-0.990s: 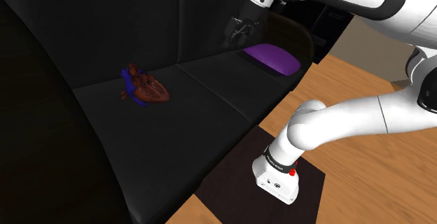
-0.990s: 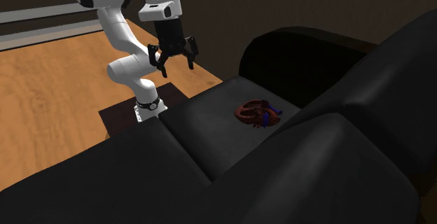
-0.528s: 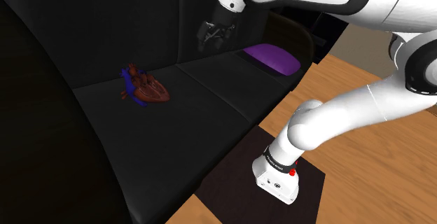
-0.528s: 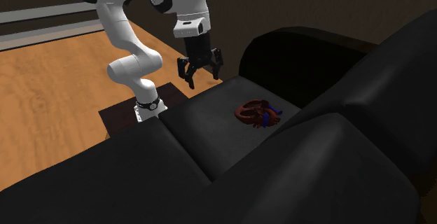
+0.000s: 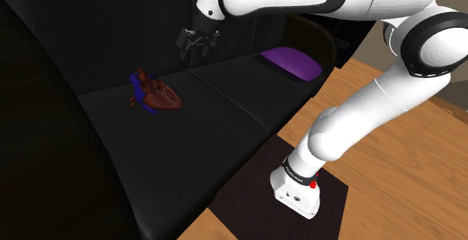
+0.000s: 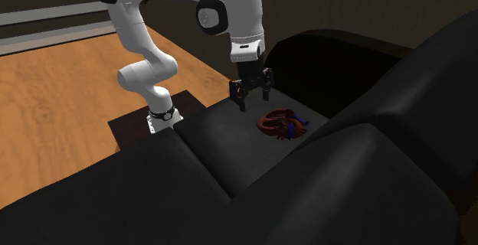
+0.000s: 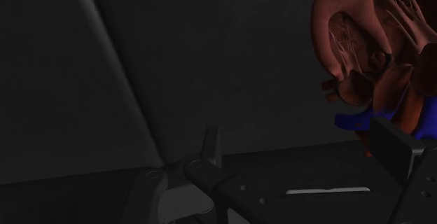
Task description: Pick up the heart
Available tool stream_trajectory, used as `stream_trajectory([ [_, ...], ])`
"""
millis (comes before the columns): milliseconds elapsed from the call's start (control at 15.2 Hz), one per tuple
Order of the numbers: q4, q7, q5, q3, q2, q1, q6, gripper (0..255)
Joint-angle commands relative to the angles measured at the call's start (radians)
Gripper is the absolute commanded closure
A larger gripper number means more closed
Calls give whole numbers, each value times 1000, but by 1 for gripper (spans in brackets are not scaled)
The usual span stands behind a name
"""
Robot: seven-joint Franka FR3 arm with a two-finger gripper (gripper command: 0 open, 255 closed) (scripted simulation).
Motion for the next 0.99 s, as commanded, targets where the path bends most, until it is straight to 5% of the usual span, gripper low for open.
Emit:
stream_trajectory([
  [0, 47, 34, -18, 21, 70, 0, 28, 0],
  [792, 422, 254, -216, 87, 523, 66, 104, 0],
  [924, 405, 259, -222, 83, 530, 68, 128, 0],
])
